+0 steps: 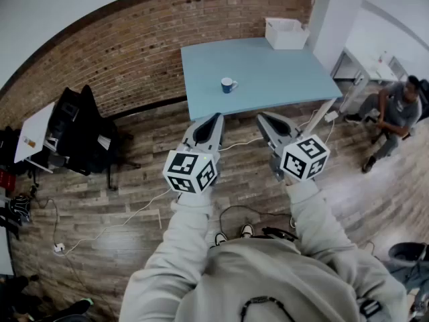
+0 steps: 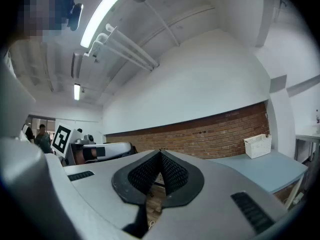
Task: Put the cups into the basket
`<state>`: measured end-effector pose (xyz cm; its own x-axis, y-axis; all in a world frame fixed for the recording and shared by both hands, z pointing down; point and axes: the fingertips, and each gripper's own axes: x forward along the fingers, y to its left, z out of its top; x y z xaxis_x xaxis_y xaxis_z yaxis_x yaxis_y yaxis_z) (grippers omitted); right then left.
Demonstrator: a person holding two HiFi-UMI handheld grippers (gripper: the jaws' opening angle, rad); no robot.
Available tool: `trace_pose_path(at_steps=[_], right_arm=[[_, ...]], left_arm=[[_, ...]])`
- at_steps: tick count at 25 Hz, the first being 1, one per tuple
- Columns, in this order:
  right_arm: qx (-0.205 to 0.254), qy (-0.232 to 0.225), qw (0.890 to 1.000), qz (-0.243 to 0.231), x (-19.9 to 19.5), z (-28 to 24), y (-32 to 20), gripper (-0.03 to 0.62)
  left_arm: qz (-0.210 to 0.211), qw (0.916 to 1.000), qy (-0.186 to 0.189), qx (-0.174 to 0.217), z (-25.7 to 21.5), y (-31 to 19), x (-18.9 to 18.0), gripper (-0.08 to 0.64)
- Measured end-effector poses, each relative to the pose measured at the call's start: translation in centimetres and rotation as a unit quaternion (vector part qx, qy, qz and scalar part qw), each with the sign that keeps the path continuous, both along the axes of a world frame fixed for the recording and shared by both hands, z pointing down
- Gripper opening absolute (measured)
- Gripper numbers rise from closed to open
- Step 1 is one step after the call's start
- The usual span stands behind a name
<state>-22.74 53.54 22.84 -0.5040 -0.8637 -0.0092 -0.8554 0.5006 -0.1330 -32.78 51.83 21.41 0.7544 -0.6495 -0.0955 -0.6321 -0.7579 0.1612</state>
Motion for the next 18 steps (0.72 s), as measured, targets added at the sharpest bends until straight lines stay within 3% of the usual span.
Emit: trace_pose_path(at_steps=[14,18], right_arm=[[0.01,-0.008,1.0,-0.016,-0.4,-0.4,-0.6,0.008],[0.01,-0.006,1.0,-0.011,0.1,-0.2,-1.1,0.009]], left_arm=[[-0.002,1.0,0.003,-0.001,0.2,-0.6,-0.5,-0.004],[-0.003,0.9997,-0.024,0.002,1.0,-1.6,-0.1,-0.004]])
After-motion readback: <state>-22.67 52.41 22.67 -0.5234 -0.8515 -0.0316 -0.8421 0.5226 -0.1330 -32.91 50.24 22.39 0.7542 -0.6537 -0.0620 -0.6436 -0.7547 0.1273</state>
